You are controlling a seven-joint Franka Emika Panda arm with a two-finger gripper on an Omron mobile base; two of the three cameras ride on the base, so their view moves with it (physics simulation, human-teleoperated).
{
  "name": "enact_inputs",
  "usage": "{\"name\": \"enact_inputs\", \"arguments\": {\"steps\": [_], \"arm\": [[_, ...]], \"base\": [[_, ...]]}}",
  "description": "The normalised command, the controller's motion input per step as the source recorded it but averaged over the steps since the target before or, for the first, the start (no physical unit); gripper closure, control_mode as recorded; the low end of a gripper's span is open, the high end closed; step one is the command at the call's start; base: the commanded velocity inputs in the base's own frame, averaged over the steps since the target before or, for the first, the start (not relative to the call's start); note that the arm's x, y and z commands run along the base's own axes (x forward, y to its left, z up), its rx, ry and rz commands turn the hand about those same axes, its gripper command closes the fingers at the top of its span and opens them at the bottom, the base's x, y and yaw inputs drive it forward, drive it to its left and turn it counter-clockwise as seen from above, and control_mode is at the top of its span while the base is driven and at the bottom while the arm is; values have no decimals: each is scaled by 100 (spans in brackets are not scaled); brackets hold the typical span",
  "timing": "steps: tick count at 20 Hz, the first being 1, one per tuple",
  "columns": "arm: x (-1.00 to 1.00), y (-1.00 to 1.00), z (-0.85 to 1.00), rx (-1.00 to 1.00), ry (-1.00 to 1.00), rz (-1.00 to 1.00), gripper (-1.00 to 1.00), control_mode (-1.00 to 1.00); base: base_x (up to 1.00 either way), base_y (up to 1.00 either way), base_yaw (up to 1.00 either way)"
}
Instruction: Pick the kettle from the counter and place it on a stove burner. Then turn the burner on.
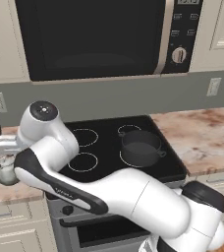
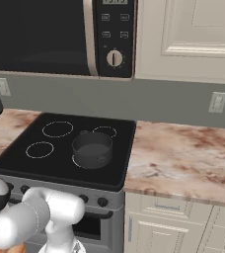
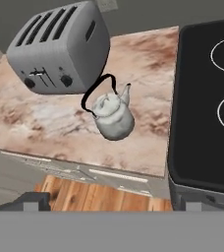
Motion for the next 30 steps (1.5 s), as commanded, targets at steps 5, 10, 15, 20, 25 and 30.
{"name": "enact_inputs", "arguments": {"steps": [5, 10, 15, 20, 25, 30], "arm": [[11, 0, -18, 0, 9, 0, -100, -100], [24, 4, -13, 0, 6, 0, -100, -100], [34, 13, -10, 0, 2, 0, -100, -100], [35, 21, -17, 0, 0, 0, -100, -100], [34, 24, -15, 0, 0, 0, -100, -100], [35, 29, -3, 0, 0, 0, -100, -100]], "base": [[0, 0, 0], [0, 0, 0], [0, 0, 0], [0, 0, 0], [0, 0, 0], [0, 0, 0]]}}
